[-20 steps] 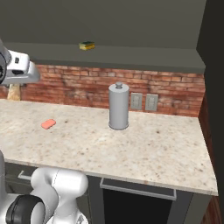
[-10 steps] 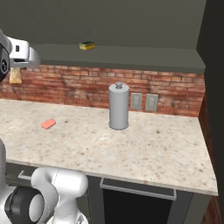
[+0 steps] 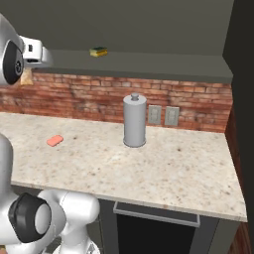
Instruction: Pick the bar and cereal from the counter and place them in the cabinets closest to them.
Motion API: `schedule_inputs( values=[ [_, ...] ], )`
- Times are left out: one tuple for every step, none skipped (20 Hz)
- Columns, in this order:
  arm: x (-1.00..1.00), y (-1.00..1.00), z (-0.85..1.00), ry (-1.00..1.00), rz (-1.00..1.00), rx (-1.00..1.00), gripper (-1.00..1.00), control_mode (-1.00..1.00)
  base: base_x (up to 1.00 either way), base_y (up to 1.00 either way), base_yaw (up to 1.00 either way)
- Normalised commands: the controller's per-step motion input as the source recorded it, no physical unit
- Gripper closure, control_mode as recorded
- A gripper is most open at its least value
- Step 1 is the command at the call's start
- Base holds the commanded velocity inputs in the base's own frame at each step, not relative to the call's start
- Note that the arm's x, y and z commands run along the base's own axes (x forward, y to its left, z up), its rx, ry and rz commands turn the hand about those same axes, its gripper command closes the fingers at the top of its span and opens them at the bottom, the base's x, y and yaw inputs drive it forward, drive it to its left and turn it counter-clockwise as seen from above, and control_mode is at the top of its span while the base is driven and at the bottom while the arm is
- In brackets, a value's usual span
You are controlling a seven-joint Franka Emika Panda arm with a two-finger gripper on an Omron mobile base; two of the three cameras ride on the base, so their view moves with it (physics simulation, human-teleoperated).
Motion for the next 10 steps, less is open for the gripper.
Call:
schedule_inputs(
  values=[
    [0.6, 0.15, 0.03, -0.03, 0.0, 0.0, 1.0, -1.0, 0.0, 0.0, 0.0],
    [0.6, 0.18, 0.03, -0.03, 0.0, 0.0, 1.0, -1.0, 0.0, 0.0, 0.0],
    [0.62, 0.21, 0.05, -0.03, 0.0, 0.0, 1.0, -1.0, 0.0, 0.0, 0.0],
    [0.64, 0.2, 0.05, -0.02, 0.0, 0.0, 1.0, -1.0, 0.0, 0.0, 0.0],
    [0.64, 0.19, 0.07, -0.03, 0.0, 0.0, 1.0, -1.0, 0.0, 0.0, 0.0],
    [0.65, 0.19, 0.06, -0.03, 0.0, 0.0, 1.0, -1.0, 0.0, 0.0, 0.0],
    [0.66, 0.2, 0.06, -0.03, 0.0, 0.0, 1.0, -1.0, 0.0, 0.0, 0.0],
    [0.68, 0.22, 0.01, -0.03, 0.0, 0.0, 1.0, -1.0, 0.0, 0.0, 0.0],
    [0.69, 0.23, 0.0, -0.04, 0.0, 0.0, 1.0, -1.0, 0.0, 0.0, 0.0],
    [0.7, 0.23, 0.0, -0.03, 0.0, 0.0, 1.0, -1.0, 0.0, 0.0, 0.0]
  ],
)
